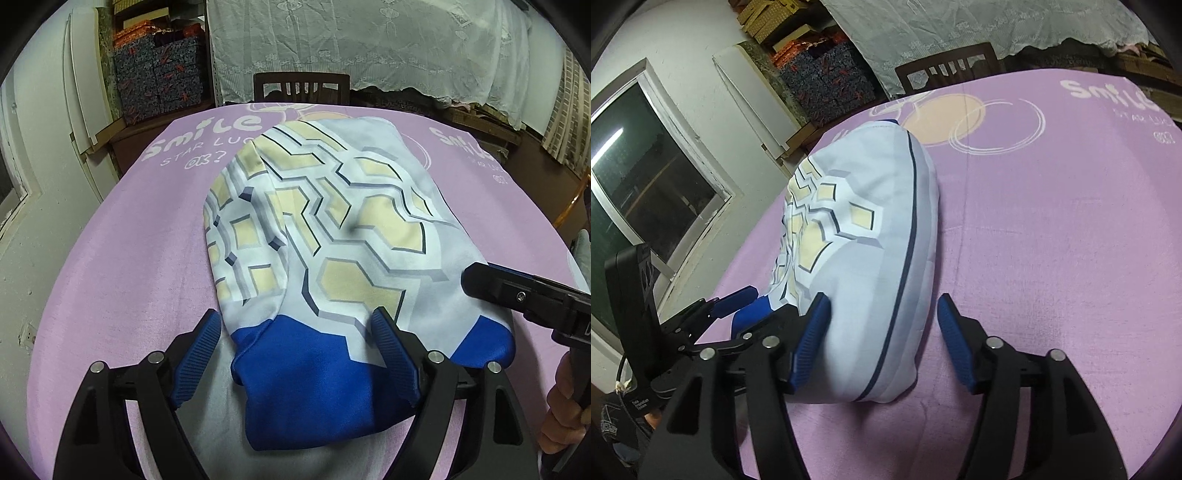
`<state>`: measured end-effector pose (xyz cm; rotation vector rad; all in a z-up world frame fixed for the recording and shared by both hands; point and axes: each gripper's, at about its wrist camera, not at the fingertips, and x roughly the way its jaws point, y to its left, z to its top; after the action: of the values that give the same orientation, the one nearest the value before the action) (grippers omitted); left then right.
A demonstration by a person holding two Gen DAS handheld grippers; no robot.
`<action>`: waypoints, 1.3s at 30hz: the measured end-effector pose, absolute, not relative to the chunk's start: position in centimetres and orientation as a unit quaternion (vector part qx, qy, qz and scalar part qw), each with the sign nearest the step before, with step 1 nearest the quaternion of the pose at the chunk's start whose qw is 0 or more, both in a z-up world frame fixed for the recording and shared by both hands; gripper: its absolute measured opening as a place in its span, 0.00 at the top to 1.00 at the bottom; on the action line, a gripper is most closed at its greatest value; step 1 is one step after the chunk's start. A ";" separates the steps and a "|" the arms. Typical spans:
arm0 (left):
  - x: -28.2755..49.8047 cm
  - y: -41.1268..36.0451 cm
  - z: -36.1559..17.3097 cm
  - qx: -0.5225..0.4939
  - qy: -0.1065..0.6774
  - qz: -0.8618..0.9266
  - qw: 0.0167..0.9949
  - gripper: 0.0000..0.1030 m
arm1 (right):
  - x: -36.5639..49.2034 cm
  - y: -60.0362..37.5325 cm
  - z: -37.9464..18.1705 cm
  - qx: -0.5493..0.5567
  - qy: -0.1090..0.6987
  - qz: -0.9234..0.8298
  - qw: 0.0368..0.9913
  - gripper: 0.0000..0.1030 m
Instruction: Fold large clothes
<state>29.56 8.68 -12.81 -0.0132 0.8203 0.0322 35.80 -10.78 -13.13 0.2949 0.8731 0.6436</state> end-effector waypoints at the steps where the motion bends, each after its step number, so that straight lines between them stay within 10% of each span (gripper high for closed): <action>1: 29.5 8.7 -12.8 -0.007 0.399 0.015 0.917 0.18 | 35.8 -10.8 -13.1 0.139 0.414 0.304 0.847 0.42; 29: 33.5 18.5 -13.0 -0.274 0.400 -0.079 0.871 0.13 | 37.7 -11.7 -9.9 0.181 0.372 0.300 0.859 0.40; 39: 34.6 16.6 -15.1 -0.292 0.423 -0.147 0.845 0.13 | 40.3 -12.6 -13.3 0.248 0.427 0.323 0.807 0.23</action>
<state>34.56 16.63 -15.08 -0.6159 0.8928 -0.3109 40.31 -12.57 -13.25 0.5309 0.9143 0.6918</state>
